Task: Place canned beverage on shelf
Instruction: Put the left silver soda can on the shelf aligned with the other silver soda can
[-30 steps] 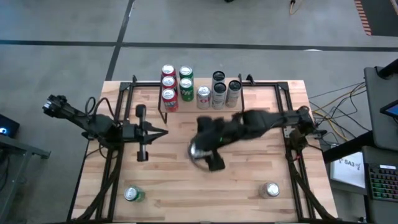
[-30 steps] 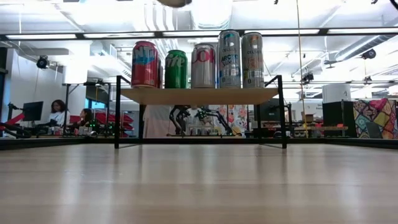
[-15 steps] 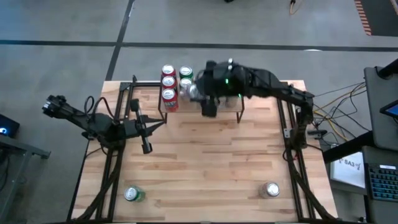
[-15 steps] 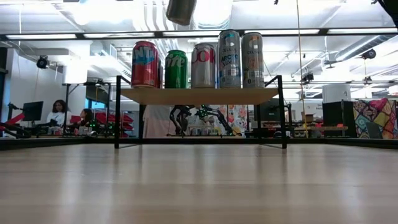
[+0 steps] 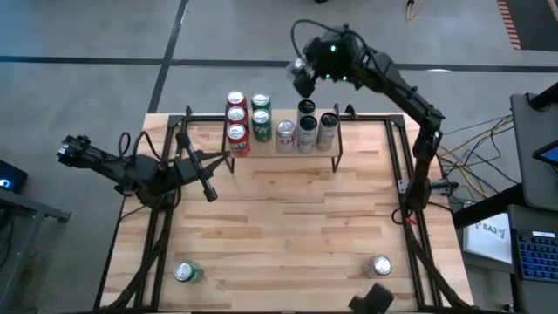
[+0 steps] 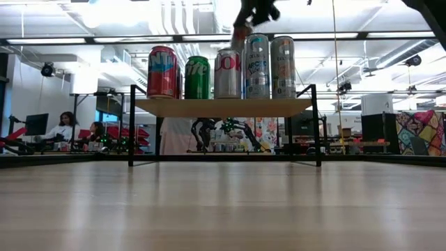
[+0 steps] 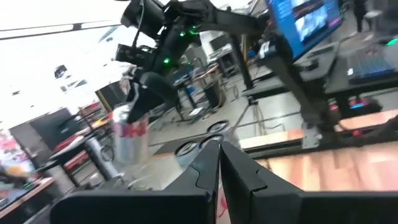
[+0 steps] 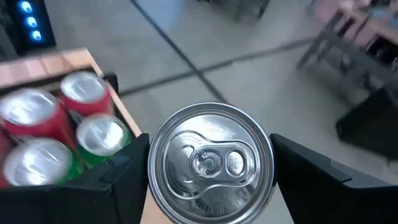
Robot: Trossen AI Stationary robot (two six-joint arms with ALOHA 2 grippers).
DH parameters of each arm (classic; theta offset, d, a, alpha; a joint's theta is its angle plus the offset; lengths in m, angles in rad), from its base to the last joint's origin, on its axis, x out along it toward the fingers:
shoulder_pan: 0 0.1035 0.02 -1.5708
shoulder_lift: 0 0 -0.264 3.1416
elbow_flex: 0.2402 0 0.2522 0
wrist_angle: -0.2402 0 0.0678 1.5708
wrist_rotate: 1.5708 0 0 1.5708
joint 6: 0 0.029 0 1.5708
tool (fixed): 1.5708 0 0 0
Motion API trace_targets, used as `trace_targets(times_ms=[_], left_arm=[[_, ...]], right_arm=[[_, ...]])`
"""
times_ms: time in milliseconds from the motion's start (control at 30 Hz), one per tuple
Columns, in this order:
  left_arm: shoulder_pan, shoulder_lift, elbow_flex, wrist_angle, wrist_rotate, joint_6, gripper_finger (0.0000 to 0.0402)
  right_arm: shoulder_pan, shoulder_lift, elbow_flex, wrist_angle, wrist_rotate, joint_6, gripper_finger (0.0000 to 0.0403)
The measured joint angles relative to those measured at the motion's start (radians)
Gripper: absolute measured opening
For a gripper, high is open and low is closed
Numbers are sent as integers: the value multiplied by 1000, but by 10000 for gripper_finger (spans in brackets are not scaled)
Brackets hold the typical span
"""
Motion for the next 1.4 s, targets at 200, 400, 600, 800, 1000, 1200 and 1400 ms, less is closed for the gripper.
trace_targets(times_ms=[200,400,600,800,1000,1200,1400], left_arm=[[33,1,0,-37,-2,0,0],[67,1,-2,-62,-2,14,0],[86,2,-17,-72,-2,13,0],[86,1,-18,-79,-2,13,0],[86,1,-19,-101,-2,-13,0],[86,4,-21,-122,-2,-37,0],[86,5,-22,-143,-2,-50,0]], right_arm=[[-109,3,-1,-139,-94,6,274],[-156,16,-3,-153,-209,55,274],[-131,67,-3,-74,-319,76,274],[-97,114,-3,-76,-331,55,274],[-83,138,-3,-74,-331,49,274],[-73,153,-3,-77,-335,63,274],[-45,155,-3,-84,-338,82,274]])
